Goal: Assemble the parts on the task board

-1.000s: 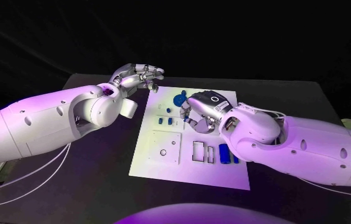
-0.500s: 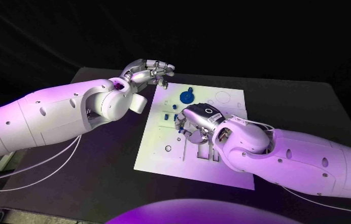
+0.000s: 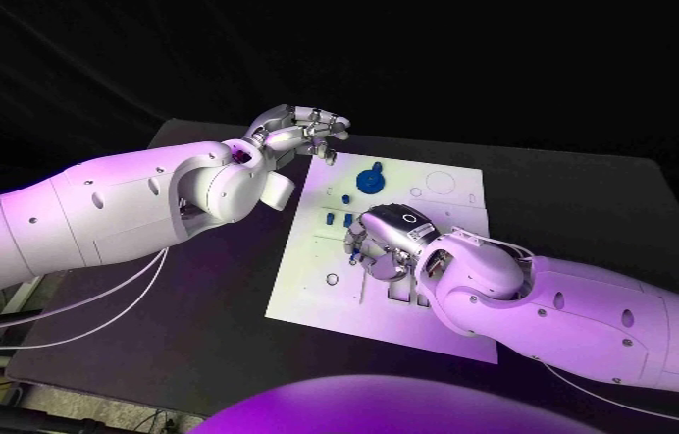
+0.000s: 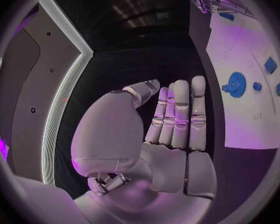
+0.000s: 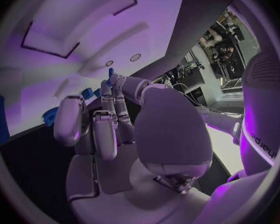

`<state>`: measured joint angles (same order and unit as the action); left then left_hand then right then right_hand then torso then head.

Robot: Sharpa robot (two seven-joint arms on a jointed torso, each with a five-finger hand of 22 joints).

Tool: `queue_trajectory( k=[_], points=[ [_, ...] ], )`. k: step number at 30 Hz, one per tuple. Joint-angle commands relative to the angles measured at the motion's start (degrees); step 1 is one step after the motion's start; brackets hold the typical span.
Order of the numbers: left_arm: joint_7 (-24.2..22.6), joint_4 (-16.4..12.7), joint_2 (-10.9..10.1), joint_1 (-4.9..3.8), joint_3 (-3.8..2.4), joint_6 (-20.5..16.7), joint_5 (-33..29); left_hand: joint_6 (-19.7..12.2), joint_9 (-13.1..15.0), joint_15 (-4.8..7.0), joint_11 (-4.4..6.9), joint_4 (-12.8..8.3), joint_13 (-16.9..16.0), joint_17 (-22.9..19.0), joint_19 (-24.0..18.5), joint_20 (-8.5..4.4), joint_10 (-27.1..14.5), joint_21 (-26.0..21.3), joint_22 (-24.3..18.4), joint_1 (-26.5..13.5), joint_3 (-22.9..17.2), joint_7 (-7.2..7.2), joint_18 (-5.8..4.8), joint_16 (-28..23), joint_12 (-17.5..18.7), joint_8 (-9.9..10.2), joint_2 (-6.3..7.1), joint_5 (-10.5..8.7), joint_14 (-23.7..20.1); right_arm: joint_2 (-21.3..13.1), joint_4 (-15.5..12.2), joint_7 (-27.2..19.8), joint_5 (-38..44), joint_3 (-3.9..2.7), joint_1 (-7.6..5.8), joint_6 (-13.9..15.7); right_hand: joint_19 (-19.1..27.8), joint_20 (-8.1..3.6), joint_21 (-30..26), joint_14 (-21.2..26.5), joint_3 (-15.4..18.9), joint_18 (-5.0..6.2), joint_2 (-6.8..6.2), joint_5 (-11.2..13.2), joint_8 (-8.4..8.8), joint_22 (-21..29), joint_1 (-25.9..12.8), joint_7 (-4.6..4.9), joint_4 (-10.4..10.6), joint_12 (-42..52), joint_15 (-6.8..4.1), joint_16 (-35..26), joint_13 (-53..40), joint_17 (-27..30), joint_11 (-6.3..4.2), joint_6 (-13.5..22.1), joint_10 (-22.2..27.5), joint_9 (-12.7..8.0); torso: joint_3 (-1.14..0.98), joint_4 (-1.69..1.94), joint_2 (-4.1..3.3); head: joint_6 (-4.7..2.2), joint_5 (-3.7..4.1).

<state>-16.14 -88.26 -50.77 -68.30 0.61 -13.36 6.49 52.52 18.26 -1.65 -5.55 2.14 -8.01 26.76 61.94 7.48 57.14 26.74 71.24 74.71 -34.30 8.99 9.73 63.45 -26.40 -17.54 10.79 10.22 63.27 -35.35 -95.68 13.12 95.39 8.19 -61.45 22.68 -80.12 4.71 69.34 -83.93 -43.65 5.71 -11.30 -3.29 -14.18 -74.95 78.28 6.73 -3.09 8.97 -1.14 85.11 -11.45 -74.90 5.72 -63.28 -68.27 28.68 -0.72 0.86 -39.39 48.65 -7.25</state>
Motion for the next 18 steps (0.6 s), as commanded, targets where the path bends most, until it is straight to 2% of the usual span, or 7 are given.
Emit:
queue_trajectory(
  k=[1, 7, 18],
  points=[
    [-0.2, -0.1, 0.1, -0.05, -0.04, 1.1, 0.0, -0.3, 0.1, 0.07, -0.13, 0.1, 0.1, -0.1, 0.3, 0.09, -0.2, -0.4, -0.1, -0.7, 0.4, 0.14, 0.58, -0.4, -0.1, -0.3, -0.13, 0.06, 0.0, -0.1, 0.1, -0.8, -0.1, 0.02, 0.15, -0.6, 0.1, -0.20, -0.3, -3.9, -0.3, -0.61, 0.48, -0.4, -0.07, -1.7, 0.1, 0.00, -0.1, 0.2, -0.26, 0.1, -1.7, -4.8, -2.75, -0.1, -3.2, 0.1, -0.05, 0.01, -0.04, 0.28, -0.32],
    [-0.1, 0.0, 0.2, -0.05, -0.04, 1.2, 0.0, -0.4, 0.1, 0.06, -0.13, 0.2, 0.1, -0.1, 0.3, 0.10, -0.2, -0.4, -0.1, -0.8, 0.5, 0.14, 0.58, -0.4, -0.1, -0.3, -0.12, 0.00, 0.0, -0.2, 0.3, -0.8, -0.1, 0.03, 0.22, -0.8, 0.1, -0.20, -0.3, -3.9, -0.3, -0.61, 0.48, -0.4, -0.07, -1.7, 0.1, 0.00, -0.1, 0.2, -0.26, 0.1, -1.7, -4.8, -2.75, -0.1, -3.2, 0.1, 0.02, 0.00, -0.04, 0.46, -0.39],
    [-0.1, 0.0, 0.2, -0.04, -0.04, 1.2, -0.1, -0.4, 0.1, 0.06, -0.13, 0.2, 0.1, -0.1, 0.3, 0.10, -0.2, -0.4, -0.1, -0.8, 0.5, 0.14, 0.58, -0.4, -0.1, -0.3, -0.12, 0.00, 0.0, 0.0, 0.7, -0.9, -0.1, 0.05, 0.32, -1.4, 0.1, -0.20, -0.4, -3.9, -0.3, -0.60, 0.48, -0.5, -0.06, -1.7, 0.0, 0.00, -0.2, 0.2, -0.25, 0.2, -1.7, -4.8, -2.74, -0.1, -3.2, 0.1, -0.02, 0.08, -0.05, 0.92, -0.68]
  ],
)
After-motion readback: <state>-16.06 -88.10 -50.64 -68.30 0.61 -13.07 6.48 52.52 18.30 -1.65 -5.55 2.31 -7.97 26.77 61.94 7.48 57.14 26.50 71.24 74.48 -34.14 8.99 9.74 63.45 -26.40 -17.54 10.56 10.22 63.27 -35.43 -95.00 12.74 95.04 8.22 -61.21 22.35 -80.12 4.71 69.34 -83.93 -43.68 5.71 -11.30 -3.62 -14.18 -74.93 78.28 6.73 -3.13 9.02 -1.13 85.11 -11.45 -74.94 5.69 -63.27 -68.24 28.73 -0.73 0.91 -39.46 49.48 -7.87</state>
